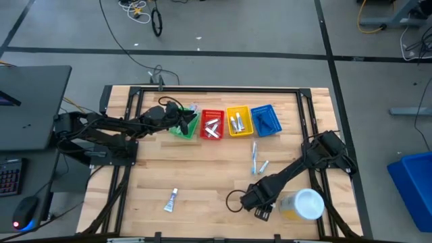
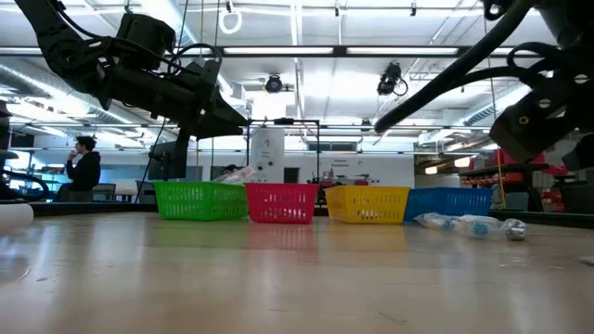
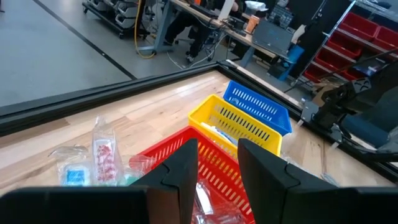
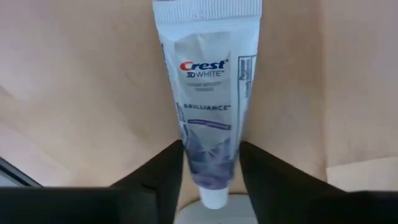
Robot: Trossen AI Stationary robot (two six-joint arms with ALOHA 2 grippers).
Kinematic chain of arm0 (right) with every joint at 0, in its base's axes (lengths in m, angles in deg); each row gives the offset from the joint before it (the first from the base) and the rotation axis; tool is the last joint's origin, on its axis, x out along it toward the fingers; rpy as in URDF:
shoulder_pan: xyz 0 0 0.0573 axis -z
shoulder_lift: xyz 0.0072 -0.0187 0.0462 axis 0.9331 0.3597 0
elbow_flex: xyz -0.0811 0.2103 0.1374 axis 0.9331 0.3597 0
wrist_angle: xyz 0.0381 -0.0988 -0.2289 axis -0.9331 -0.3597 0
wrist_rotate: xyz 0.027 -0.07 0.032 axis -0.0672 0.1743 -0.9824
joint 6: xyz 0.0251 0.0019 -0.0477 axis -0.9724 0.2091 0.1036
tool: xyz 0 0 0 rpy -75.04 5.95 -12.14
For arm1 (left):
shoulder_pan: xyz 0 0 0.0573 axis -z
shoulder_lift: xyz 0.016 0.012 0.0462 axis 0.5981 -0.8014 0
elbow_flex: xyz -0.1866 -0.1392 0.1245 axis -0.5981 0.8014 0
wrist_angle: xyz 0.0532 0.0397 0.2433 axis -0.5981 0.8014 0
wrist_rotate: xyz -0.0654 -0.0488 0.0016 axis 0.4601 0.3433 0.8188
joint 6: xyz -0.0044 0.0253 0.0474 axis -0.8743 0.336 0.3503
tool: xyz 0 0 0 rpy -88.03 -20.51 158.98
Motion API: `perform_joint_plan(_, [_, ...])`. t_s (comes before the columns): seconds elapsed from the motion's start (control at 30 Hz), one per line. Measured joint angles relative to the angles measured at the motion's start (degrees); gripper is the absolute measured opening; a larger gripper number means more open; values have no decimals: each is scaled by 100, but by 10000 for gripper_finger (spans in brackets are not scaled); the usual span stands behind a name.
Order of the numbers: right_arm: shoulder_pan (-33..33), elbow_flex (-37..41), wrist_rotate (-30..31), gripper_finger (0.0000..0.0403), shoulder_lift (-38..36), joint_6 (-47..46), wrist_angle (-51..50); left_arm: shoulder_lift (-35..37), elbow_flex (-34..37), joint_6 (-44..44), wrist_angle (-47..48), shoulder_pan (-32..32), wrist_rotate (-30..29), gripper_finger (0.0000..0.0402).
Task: Pick & Place Travel size toiletries
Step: Put the white toothpaste into the yellow bin
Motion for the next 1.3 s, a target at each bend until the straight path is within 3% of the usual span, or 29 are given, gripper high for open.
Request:
perform_joint_plan(0.2, [259, -36, 34, 107, -73, 110, 22, 0, 0, 14, 6, 0, -5, 121])
perform_joint_plan(0.47, [1076, -549, 878, 103, -586, 1362, -29, 0, 0, 17, 5, 0, -301, 121])
perform_joint_plan(0.7, [2019, -954, 2768, 107, -1138, 2753, -132, 0, 0, 244, 7, -1, -306, 121])
perform_joint_plan(0.87, [2927, -962, 4014, 109, -1316, 3038, -90, 0, 0, 243, 10, -1, -306, 121])
perform_joint_plan(0.93, [3310, -938, 4253, 110, -1317, 3042, -38, 0, 0, 241, 10, 0, -306, 121])
perform_joint_plan(1.17, [4548, -213, 3402, 107, -1322, 3261, 1145, 0, 0, 235, 10, 0, -304, 121])
perform_joint_plan(1.3, [4899, 316, 2989, 109, -1320, 3694, 2079, 0, 0, 233, 9, 0, -304, 121])
